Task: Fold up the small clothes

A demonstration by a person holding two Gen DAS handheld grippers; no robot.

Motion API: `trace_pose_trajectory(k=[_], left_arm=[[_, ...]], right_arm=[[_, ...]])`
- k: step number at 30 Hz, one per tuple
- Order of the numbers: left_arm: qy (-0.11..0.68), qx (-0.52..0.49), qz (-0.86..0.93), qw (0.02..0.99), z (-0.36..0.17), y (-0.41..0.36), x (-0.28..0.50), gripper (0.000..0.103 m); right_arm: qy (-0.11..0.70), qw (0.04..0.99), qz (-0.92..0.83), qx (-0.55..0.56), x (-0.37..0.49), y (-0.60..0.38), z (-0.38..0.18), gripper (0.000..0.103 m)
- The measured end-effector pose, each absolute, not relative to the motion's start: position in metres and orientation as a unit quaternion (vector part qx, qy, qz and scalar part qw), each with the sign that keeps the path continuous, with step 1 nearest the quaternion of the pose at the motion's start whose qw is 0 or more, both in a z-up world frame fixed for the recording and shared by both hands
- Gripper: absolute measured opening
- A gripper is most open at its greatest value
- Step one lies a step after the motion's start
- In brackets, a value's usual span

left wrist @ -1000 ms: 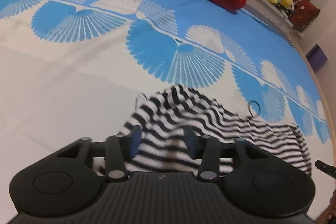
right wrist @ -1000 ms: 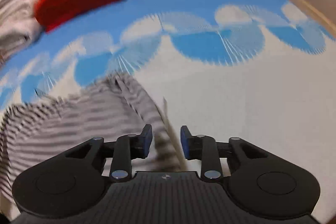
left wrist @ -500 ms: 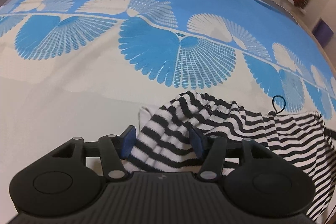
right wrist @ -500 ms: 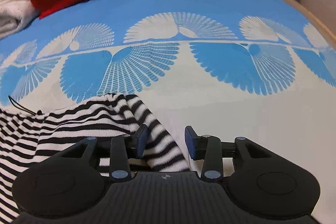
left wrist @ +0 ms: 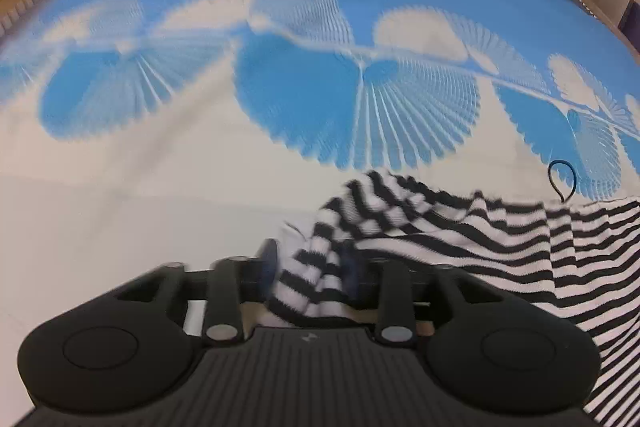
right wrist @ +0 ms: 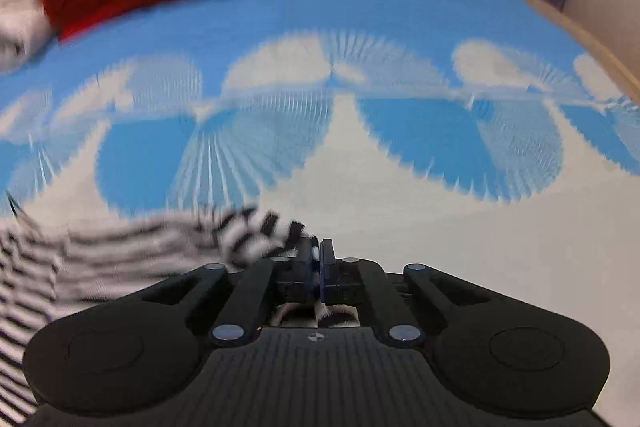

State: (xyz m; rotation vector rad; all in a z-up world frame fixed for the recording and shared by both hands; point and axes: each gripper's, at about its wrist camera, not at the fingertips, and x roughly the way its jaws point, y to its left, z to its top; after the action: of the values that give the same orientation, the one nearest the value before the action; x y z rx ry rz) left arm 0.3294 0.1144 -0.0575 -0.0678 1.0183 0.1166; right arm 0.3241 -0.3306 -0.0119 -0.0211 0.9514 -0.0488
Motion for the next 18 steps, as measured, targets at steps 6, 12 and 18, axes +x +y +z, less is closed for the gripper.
trace_pose_trajectory(k=[6,12,18], left_arm=[[0.434,-0.082,-0.054,0.896,-0.012,0.111,0.291,0.039],[0.501,-0.052,-0.217,0.836,-0.037,0.054,0.291,0.039],[0.504,-0.008,-0.094,0.859,-0.080,0.027,0.327,0.039]], right_arm=[[0.368,0.929,0.014,-0.020,0.287,-0.325,0.036,0.025],[0.412,0.881,0.231,0.034,0.267,-0.290,0.036,0.025],[0.472,0.859,0.182,-0.078,0.285,-0.250,-0.011,0.021]])
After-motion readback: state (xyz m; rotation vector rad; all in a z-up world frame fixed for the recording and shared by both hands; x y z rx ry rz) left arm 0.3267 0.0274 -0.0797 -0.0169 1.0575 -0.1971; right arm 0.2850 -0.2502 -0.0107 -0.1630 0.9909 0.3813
